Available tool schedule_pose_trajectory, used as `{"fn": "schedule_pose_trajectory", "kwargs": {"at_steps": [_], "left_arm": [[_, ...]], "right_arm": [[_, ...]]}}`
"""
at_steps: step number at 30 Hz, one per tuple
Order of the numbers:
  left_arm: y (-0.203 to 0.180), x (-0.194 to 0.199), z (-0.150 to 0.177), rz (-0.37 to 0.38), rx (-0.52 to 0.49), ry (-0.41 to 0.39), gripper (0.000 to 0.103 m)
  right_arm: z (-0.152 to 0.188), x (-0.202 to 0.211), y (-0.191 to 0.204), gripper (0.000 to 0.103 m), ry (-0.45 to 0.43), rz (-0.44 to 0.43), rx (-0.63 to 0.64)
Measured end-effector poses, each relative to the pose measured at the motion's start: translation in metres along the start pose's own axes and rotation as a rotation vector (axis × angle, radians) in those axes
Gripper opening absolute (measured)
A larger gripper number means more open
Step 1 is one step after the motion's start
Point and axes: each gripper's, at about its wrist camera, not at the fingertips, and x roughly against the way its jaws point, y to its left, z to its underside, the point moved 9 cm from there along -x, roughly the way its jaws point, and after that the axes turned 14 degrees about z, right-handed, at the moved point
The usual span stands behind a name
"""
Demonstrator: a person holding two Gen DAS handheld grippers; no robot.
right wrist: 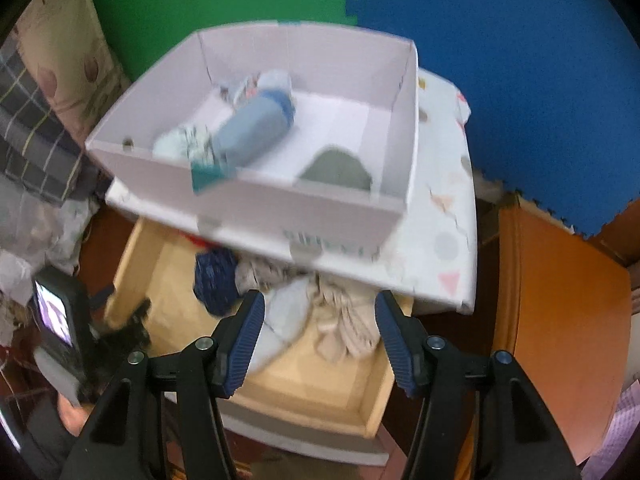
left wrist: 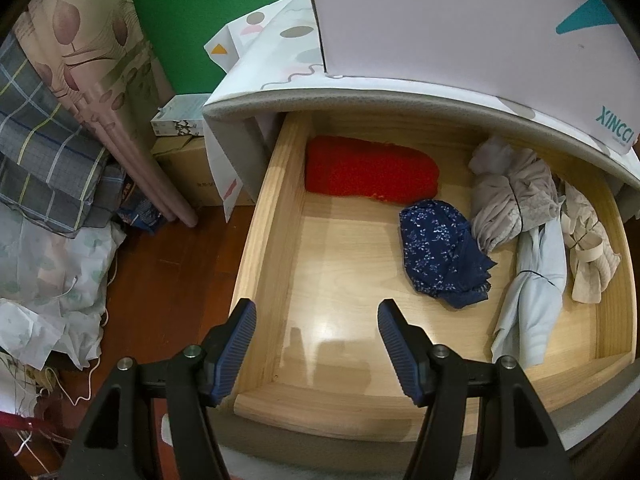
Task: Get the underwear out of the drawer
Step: 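Lower the right gripper into the drawer and grasp the beige lace bra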
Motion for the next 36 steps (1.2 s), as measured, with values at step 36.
{"fn": "schedule_pose_trajectory", "kwargs": {"at_steps": [36], "left_arm": [[0.008, -0.006, 0.005, 0.011, 0.048, 0.028, 0.065]], "right_arm": [[0.038, -0.183, 0.018, 0.057, 0.034, 0.057, 0.156]]}}
